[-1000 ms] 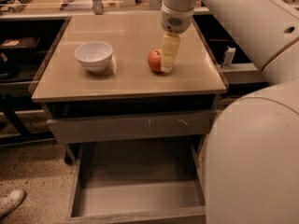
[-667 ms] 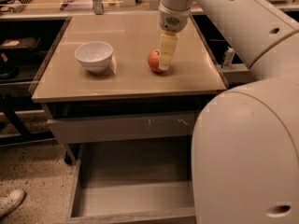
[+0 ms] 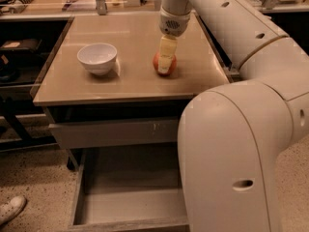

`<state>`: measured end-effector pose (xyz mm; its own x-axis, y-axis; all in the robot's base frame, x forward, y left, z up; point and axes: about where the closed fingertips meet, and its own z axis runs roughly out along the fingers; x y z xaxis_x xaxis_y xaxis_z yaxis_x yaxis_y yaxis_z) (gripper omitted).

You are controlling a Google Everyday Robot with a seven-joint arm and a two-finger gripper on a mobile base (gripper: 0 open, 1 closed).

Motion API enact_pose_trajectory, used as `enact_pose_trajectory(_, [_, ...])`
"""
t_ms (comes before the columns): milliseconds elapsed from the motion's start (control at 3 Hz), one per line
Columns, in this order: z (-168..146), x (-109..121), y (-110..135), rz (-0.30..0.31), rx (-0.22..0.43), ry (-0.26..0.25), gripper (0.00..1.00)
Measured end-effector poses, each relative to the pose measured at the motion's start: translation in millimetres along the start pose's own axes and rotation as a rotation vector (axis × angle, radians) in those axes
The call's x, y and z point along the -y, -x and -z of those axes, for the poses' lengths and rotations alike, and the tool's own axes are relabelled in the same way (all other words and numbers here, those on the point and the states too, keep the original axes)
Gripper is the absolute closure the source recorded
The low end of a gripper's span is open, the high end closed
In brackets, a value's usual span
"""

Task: Place apple into middle drawer

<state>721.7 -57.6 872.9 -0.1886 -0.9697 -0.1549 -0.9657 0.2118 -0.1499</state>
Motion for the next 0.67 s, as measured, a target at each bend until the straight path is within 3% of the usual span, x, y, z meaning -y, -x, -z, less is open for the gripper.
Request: enact_pose_trajectory(667, [-21.9, 2.3, 3.3, -0.018, 0.019, 0.04, 0.0])
